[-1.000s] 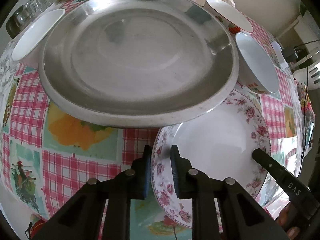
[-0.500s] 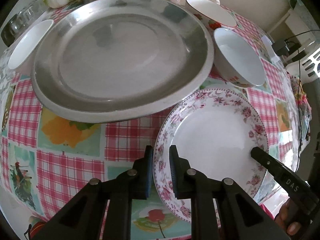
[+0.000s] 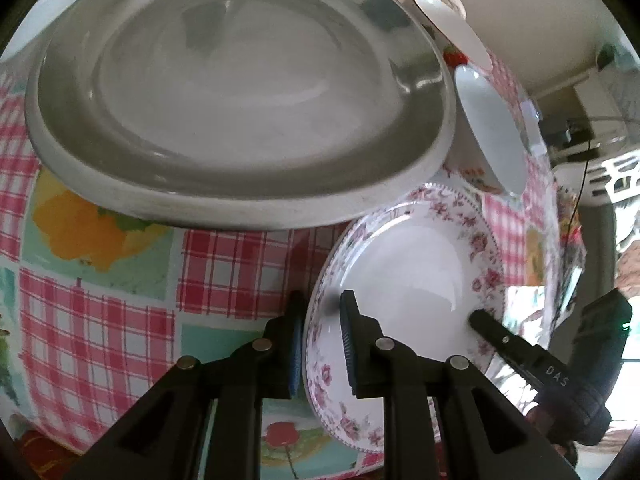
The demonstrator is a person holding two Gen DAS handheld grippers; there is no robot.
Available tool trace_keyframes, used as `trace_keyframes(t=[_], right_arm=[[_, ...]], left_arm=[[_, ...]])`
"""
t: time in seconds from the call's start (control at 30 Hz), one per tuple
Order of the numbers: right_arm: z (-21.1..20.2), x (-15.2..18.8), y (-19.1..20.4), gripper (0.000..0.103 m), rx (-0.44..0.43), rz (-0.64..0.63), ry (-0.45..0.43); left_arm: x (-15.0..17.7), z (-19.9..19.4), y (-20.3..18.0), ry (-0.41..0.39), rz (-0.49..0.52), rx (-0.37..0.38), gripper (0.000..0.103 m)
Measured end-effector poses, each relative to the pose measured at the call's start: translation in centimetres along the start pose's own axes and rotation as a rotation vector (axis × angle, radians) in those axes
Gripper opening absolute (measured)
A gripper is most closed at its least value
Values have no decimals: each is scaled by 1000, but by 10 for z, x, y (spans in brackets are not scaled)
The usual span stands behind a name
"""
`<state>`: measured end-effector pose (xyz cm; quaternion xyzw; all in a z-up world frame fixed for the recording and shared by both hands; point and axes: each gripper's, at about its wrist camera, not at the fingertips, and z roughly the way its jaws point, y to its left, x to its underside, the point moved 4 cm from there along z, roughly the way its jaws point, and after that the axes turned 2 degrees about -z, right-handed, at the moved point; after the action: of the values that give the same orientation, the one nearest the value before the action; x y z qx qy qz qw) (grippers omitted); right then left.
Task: Organize plates and bowls
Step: 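Lift the floral plate with both grippers and carry it toward the steel basin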
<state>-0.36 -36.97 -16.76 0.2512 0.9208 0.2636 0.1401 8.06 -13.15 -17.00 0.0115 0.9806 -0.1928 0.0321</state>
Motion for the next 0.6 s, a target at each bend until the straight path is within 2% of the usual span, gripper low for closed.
trace_keyframes(t=[0.13, 0.27, 0.6], right_arm=[[1, -3, -15, 12, -71, 64, 8], [-3, -3, -10, 11, -34, 20, -10], [-23, -2, 1, 11, -15, -13, -52]], left_arm=[[-4, 0, 9, -9, -14, 39, 18], [-4, -5, 6, -14, 32, 26, 18], [1, -21, -5, -31, 69, 51, 18]])
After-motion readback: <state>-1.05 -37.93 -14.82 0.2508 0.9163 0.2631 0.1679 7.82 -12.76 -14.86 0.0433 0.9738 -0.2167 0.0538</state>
